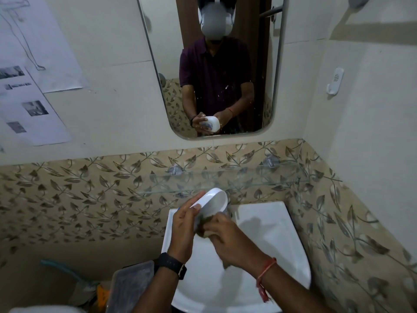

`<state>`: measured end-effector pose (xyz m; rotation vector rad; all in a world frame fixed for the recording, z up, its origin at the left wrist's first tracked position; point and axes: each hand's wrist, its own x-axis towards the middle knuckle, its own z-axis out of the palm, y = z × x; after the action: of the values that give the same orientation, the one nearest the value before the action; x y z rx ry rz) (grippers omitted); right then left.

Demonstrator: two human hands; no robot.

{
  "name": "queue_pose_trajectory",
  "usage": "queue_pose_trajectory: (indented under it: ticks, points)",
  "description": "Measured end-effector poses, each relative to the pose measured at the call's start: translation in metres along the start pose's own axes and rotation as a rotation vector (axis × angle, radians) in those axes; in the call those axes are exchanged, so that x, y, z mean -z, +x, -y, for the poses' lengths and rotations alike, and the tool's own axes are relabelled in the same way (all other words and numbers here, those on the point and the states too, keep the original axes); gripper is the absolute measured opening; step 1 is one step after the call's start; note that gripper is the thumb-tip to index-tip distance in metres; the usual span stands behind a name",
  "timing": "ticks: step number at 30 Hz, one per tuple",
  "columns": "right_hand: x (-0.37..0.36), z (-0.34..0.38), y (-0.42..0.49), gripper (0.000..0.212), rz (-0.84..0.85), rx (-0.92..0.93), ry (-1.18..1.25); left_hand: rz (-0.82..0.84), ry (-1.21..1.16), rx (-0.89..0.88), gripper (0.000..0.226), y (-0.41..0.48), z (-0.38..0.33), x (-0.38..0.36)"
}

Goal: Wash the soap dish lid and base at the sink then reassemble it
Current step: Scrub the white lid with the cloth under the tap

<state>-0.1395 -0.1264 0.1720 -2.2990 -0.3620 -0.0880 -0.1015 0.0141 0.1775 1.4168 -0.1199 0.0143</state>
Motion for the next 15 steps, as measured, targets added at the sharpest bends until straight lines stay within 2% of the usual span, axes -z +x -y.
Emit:
queue_pose_trajectory:
  ticks: [2,4,6,10,13,15]
  points:
    - [0.003,-0.005,-0.007,0.041,0.228,-0.065,-0.046,-0.031,-0.005,0.017,0.038,0.0,-0.001,0.004]
    - [0.006,-0.012,-0.013,0.045,0.296,-0.105,-0.064,-0.051,-0.022,0.026,0.037,0.002,-0.002,0.007]
    - [0.014,-0.015,-0.016,0.043,0.139,-0.139,0.021,-0.045,-0.022,0.021,0.038,0.002,-0.005,0.008]
    - [0.037,-0.005,-0.008,0.036,-0.395,-0.118,0.126,-0.027,0.026,0.001,0.038,-0.002,-0.006,0.004]
    - [0.033,0.006,0.005,0.033,-0.472,-0.074,0.048,-0.025,0.019,0.01,0.037,-0.006,-0.004,-0.002]
    - [0.022,0.012,0.01,0.029,-0.494,-0.139,0.061,-0.008,-0.031,0.046,0.035,-0.008,0.0,-0.008]
